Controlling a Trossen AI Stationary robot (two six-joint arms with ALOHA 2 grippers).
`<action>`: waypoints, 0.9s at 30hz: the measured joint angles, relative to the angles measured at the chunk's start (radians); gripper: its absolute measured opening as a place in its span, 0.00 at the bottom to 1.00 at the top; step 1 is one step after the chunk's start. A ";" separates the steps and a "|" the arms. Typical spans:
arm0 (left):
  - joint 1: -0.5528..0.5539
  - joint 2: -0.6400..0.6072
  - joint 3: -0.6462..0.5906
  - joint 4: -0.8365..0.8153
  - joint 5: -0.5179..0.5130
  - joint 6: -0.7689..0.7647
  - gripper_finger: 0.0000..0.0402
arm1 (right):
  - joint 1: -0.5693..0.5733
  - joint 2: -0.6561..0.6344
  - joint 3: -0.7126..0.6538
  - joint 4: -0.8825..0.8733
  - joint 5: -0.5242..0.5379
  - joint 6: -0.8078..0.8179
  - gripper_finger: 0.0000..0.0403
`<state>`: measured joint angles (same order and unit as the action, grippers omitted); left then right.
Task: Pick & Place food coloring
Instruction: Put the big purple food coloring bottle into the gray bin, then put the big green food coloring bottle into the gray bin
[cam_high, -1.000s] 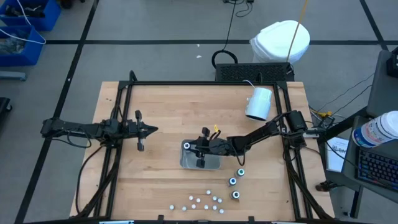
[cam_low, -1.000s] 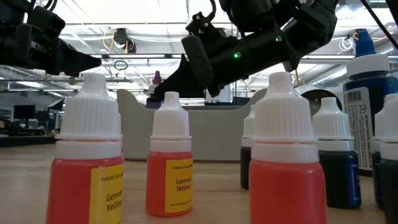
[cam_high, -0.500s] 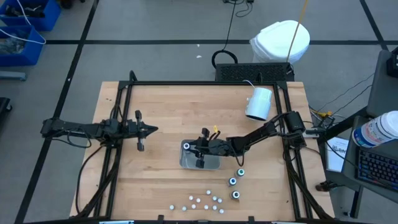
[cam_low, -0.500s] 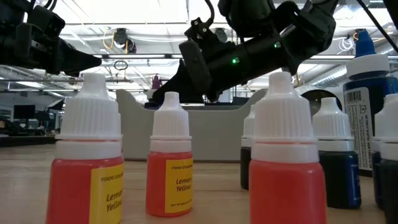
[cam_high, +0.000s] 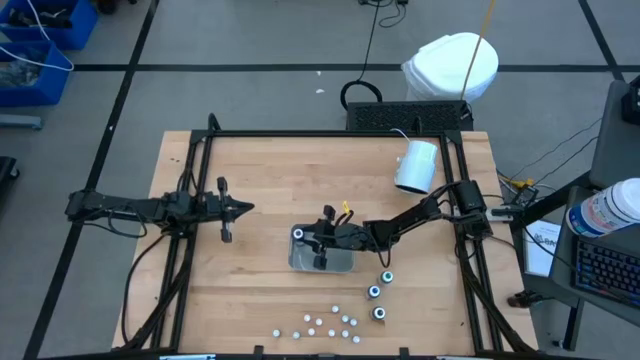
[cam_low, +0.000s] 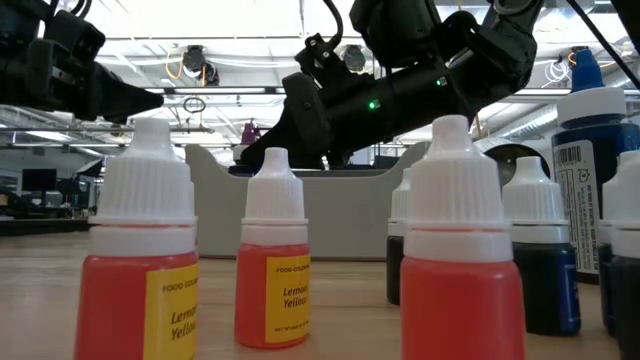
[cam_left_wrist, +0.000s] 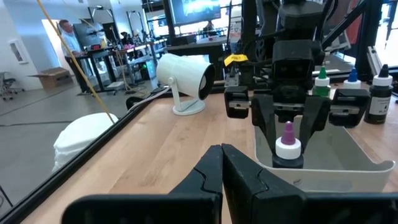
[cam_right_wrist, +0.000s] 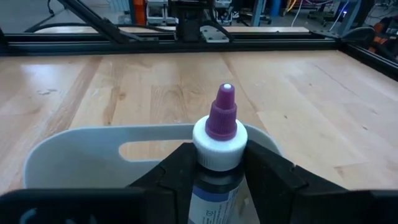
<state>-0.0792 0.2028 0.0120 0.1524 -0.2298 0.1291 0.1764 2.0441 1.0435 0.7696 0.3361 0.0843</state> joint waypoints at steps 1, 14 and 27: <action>0.000 0.000 0.000 -0.001 0.000 0.000 0.02 | 0.000 0.000 0.000 0.000 0.000 0.000 0.35; 0.000 0.000 0.000 -0.007 0.001 -0.007 0.02 | 0.022 -0.108 -0.003 -0.100 0.001 -0.027 0.49; 0.000 0.000 0.000 -0.029 0.002 -0.014 0.02 | 0.202 -0.513 -0.003 -0.451 0.104 -0.192 0.49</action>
<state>-0.0789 0.2028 0.0120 0.1237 -0.2274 0.1155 0.3785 1.5310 1.0409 0.3190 0.4400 -0.1075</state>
